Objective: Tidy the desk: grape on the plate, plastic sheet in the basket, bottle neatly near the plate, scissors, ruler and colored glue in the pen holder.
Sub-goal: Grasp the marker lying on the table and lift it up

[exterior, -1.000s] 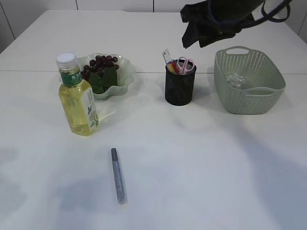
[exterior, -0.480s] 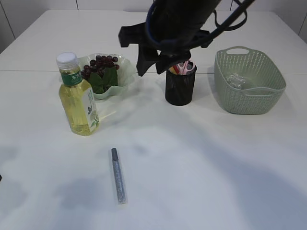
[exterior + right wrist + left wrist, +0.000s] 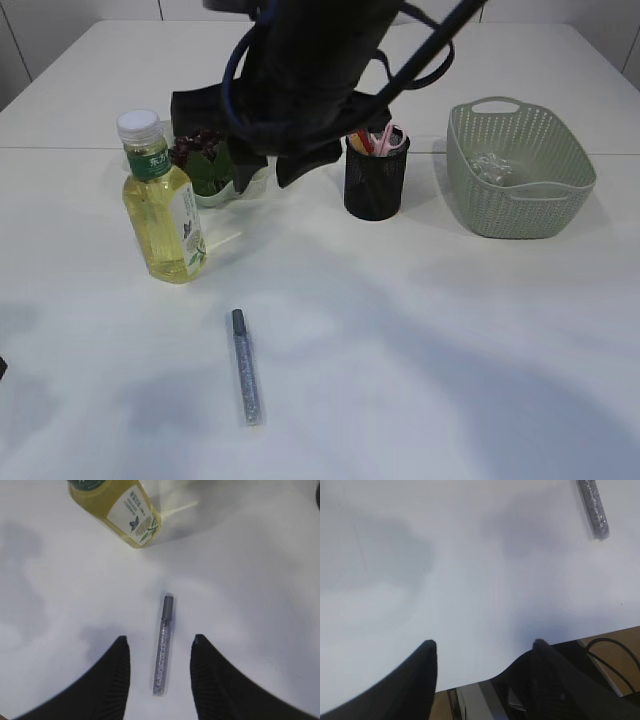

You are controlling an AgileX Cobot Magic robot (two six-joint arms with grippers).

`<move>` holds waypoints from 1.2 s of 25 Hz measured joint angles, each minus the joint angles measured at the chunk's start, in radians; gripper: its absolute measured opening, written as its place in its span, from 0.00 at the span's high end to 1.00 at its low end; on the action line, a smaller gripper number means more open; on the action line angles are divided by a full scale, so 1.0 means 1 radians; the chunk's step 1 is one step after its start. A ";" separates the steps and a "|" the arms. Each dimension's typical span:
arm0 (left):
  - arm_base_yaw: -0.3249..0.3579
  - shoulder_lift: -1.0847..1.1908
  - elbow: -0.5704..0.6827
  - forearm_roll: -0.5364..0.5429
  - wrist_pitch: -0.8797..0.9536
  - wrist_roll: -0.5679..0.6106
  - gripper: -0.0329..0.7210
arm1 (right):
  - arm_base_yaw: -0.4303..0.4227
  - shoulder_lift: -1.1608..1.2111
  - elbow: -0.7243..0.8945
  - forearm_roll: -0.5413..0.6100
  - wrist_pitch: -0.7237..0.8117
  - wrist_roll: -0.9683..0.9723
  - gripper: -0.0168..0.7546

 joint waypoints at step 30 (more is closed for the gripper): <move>0.000 0.000 0.000 0.000 -0.024 0.000 0.38 | 0.093 0.439 -0.175 -0.038 0.104 0.167 0.55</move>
